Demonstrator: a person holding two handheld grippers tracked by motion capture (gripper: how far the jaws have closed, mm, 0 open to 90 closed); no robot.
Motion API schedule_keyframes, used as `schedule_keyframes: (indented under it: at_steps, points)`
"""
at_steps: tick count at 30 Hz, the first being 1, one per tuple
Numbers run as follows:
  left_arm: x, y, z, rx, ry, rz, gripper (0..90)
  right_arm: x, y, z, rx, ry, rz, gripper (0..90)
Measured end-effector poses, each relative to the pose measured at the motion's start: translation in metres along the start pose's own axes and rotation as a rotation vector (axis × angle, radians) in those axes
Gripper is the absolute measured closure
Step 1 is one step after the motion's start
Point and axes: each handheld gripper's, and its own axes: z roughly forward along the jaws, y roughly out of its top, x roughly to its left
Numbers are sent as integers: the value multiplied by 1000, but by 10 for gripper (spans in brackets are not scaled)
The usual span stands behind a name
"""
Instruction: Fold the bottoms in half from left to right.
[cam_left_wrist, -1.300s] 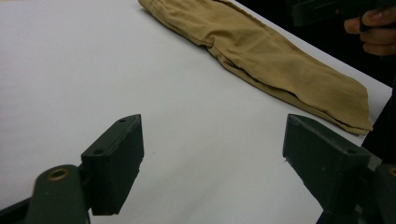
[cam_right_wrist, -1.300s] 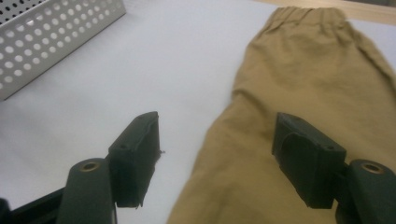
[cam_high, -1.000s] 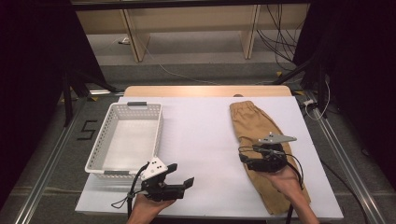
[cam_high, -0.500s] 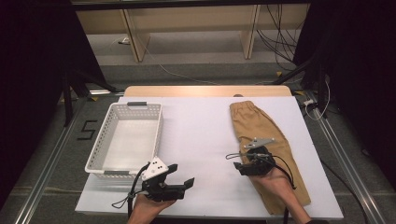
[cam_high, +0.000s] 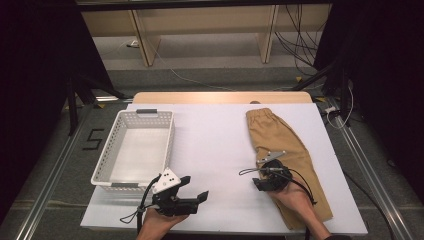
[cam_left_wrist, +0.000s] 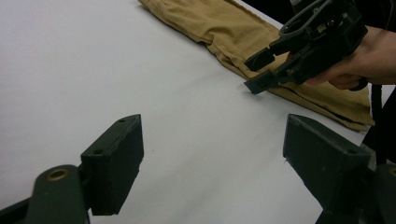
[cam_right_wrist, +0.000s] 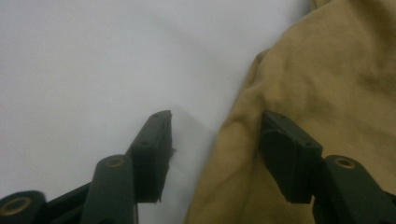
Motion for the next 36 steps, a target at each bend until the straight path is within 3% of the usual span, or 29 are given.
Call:
schedule_keyframes:
  at_steps: [5,12,16,19,21,30,36]
  points:
    - [0,0,0,2,0,2,203,-4,0,-1,-4,-28,18,631]
    - [-1,0,1,3,0,5,204,-3,2,0,5,-83,4,851]
    - [0,0,1,3,1,2,204,-2,3,-1,-4,-80,19,875]
    - [0,0,2,2,3,1,204,2,5,0,-18,-46,37,879]
    - [0,0,2,3,3,0,203,6,9,1,-17,-46,24,879]
    - [1,0,2,6,8,-6,204,24,28,8,-40,42,68,879]
    - [2,0,1,6,8,-6,204,41,41,16,-38,78,45,878]
